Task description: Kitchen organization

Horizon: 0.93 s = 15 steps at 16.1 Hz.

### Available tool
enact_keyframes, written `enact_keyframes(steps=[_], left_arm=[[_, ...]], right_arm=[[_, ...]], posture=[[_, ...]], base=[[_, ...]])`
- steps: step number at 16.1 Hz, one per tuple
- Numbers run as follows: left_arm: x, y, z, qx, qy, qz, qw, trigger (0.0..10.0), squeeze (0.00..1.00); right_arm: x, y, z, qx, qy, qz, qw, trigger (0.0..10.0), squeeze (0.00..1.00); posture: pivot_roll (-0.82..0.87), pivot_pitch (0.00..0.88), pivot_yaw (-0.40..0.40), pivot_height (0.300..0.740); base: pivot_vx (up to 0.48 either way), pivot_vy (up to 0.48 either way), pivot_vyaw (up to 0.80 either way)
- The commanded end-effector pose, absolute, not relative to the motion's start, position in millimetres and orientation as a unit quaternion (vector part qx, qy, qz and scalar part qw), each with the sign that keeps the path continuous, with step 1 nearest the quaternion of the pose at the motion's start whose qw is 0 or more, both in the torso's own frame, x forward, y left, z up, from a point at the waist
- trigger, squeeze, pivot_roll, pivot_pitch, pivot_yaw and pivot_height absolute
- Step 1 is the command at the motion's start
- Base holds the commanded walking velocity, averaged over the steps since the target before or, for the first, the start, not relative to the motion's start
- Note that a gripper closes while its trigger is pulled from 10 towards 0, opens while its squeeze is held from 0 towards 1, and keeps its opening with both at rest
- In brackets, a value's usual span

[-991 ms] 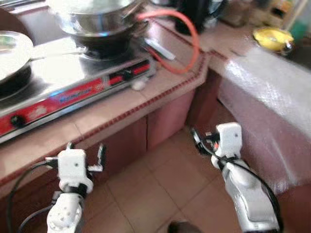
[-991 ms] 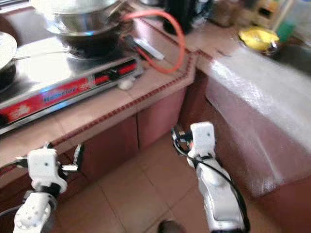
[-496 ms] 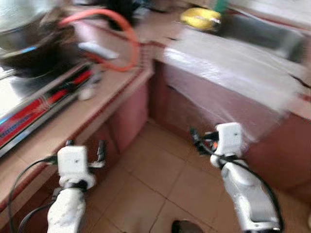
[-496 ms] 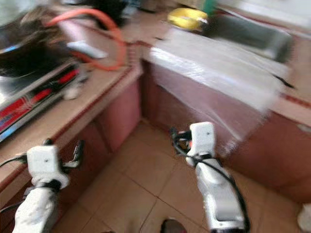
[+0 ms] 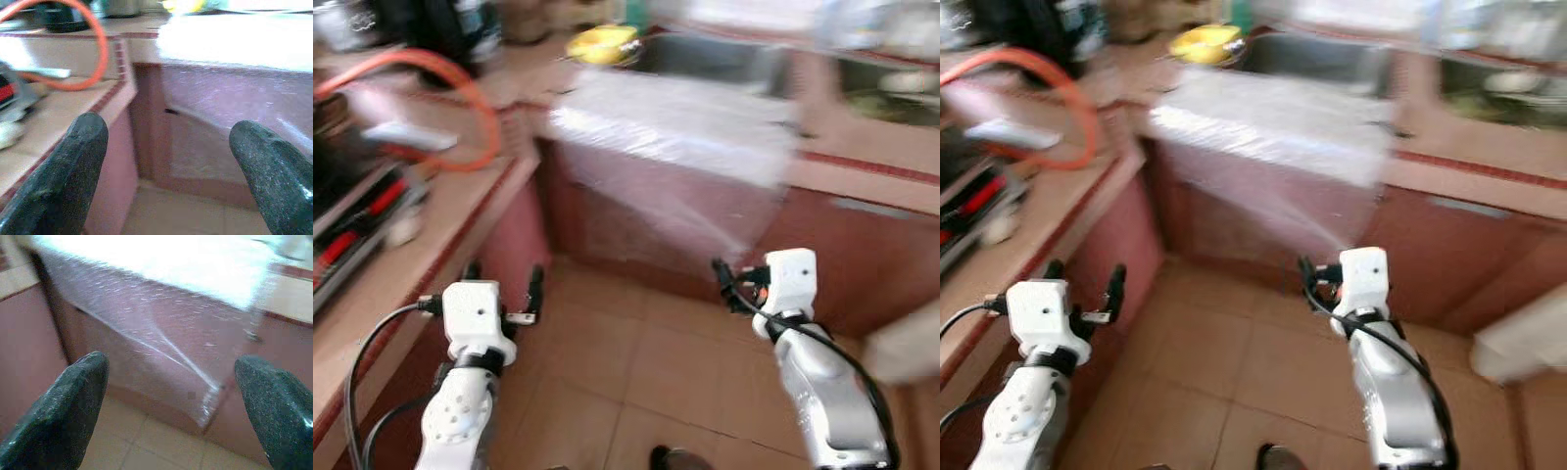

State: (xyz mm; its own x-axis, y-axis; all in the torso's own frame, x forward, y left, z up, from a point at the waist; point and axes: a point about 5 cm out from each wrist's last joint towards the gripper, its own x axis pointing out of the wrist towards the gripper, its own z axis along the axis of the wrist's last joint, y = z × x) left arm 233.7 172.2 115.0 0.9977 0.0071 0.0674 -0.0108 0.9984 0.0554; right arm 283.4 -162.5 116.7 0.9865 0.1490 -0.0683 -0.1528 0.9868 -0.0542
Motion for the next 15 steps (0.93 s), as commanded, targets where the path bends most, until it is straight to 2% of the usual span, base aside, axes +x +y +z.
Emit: enact_keyframes(steps=[1,5,15], left_arm=[[231.5,174.8,112.4,0.027,-0.025,0.008,0.999,10.0,0.0],[231.3,174.7,113.4,0.022,-0.025,0.007,0.999,10.0,0.0],[233.7,175.5,119.1,0.004,-0.041,-0.005,0.999,10.0,0.0]], right_arm=[[282.5,-160.5,117.2,-0.031,0.03,0.078,0.996,10.0,0.0],[282.4,-159.4,118.0,-0.027,0.026,0.082,0.996,10.0,0.0],[285.7,-155.8,121.6,-0.038,0.013,0.094,0.995,10.0,0.0]], posture=[[-0.1,0.173,0.033,0.74],[-0.1,0.172,0.034,0.74],[-0.1,0.161,0.027,0.74]], base=[[0.0,0.0,-0.79],[0.0,0.0,-0.68],[0.0,0.0,0.0]])
